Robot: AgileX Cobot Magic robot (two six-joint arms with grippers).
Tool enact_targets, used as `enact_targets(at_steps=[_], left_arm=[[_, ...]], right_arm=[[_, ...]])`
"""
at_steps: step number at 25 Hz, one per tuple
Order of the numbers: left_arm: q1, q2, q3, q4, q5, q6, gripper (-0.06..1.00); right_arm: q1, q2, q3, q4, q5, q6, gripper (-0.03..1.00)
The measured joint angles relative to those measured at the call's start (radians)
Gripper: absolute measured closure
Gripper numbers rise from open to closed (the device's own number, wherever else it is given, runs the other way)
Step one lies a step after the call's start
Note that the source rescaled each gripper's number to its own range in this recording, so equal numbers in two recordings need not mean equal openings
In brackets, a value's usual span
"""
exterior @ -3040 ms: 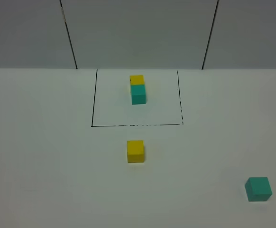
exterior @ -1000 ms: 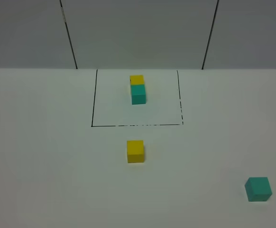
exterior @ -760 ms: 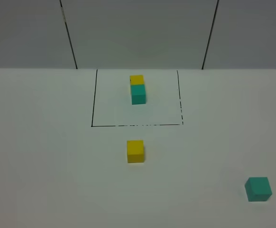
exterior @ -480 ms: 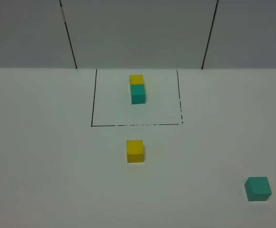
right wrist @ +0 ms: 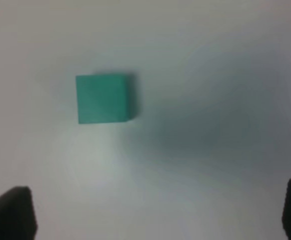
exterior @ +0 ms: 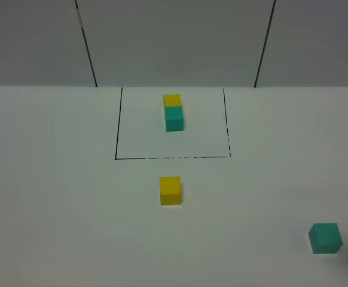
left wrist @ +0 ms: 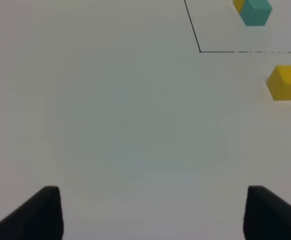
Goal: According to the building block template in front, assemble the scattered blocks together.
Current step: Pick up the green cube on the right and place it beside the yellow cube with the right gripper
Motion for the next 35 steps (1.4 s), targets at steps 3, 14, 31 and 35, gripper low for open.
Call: enact_targets(at_steps=[3,14,31,35], left_arm=[[0.0,0.0,0.0,0.0,0.0,0.0,0.3],[0.0,0.0,0.0,0.0,0.0,0.0,0.3],[0.0,0.0,0.0,0.0,0.0,0.0,0.3],[0.0,0.0,0.0,0.0,0.0,0.0,0.3]], right_arm=[[0.038,0.141,-0.019,0.023,-0.058,-0.019,-0.03],[0.195,0.409,-0.03,-0.035,-0.233,0.076,-0.03],[0.195,0.58,-0.03,-0.059,-0.351,0.136,-0.03],[0.195,0.615,-0.031,-0.059,-0.372,0.137,-0.03]])
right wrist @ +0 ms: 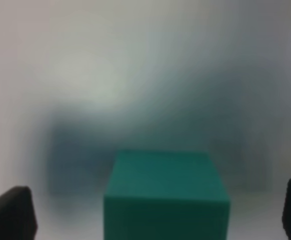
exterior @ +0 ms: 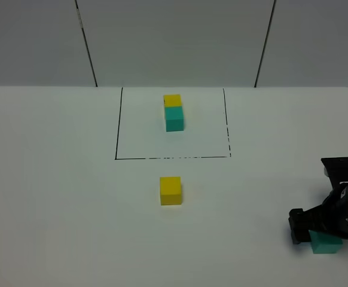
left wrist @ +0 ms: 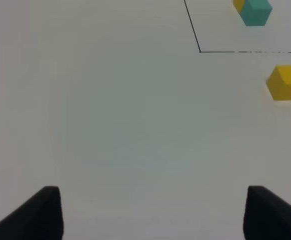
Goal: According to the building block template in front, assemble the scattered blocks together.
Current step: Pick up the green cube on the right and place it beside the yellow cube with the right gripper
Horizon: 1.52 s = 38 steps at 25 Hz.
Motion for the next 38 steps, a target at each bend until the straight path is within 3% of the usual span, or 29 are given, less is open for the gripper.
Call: enact_targets(at_steps=[23,38], left_arm=[[0.0,0.0,0.0,0.0,0.0,0.0,0.3],[0.0,0.0,0.0,0.0,0.0,0.0,0.3]], right_arm=[[0.003,0.095,-0.021,-0.026,-0.019,0.025,-0.02],[0.003,0.096,-0.026,-0.028,0.0,0.025,0.2]])
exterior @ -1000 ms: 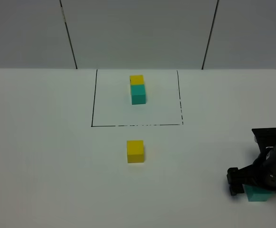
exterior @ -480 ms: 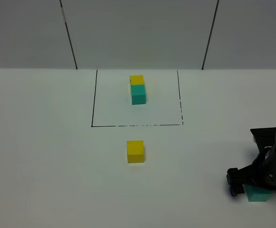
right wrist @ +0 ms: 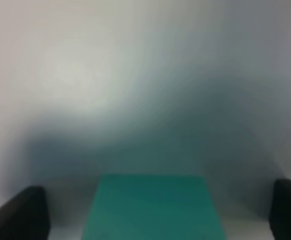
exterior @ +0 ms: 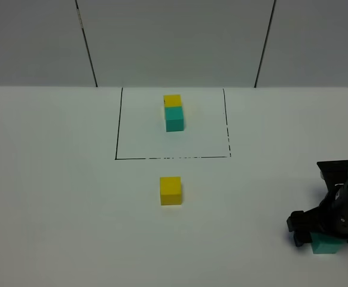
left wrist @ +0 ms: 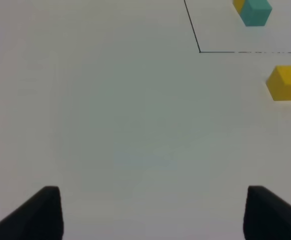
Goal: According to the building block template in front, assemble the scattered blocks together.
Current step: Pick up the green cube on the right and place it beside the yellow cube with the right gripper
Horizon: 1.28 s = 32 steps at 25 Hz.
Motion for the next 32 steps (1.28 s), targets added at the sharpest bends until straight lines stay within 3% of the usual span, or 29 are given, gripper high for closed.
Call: enact_targets(at_steps=[17,19,22,26,32], left_arm=[[0.0,0.0,0.0,0.0,0.0,0.0,0.3],[0.0,0.0,0.0,0.0,0.0,0.0,0.3],[0.0,0.0,0.0,0.0,0.0,0.0,0.3],[0.0,0.0,0.0,0.0,0.0,0.0,0.3],[0.0,0.0,0.0,0.0,0.0,0.0,0.3]], right_arm=[[0.0,0.002,-0.005,0.008,0.042,-0.001,0.26],[0.0,0.002,-0.005,0.008,0.056,-0.001,0.34],[0.0,0.002,-0.005,0.008,0.072,-0.001,0.55],[0.0,0.002,-0.005,0.008,0.084,0.0,0.97],[0.0,0.002,-0.008,0.008,0.087,-0.008,0.96]])
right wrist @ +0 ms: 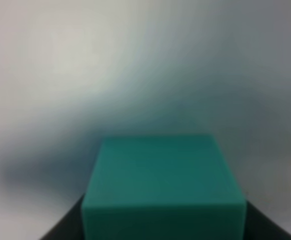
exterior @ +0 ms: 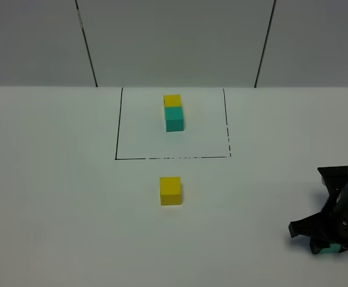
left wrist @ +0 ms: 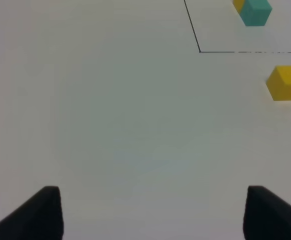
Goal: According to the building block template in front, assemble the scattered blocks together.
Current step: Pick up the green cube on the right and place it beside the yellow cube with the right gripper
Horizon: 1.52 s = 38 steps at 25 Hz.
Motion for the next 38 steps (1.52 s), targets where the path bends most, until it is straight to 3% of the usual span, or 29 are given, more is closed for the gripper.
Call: enact_targets(at_steps=[6,9,14,18,26,33,38], left_arm=[[0.0,0.0,0.0,0.0,0.0,0.0,0.3],[0.0,0.0,0.0,0.0,0.0,0.0,0.3],[0.0,0.0,0.0,0.0,0.0,0.0,0.3],[0.0,0.0,0.0,0.0,0.0,0.0,0.3],[0.0,0.0,0.0,0.0,0.0,0.0,0.3],[0.0,0.0,0.0,0.0,0.0,0.0,0.3],[0.0,0.0,0.0,0.0,0.0,0.0,0.3]], right_arm=[[0.002,-0.028,-0.072,0.024,0.118,-0.112,0.96],[0.022,-0.068,-0.171,0.019,0.207,-0.29,0.96],[0.119,-0.069,-0.302,-0.039,0.318,-0.734,0.96],[0.19,-0.027,-0.385,-0.068,0.338,-0.901,0.96],[0.281,0.133,-0.577,-0.152,0.393,-0.987,0.96],[0.345,0.294,-0.748,-0.158,0.503,-0.989,0.96],[0.381,0.322,-0.807,-0.135,0.516,-1.006,0.96]])
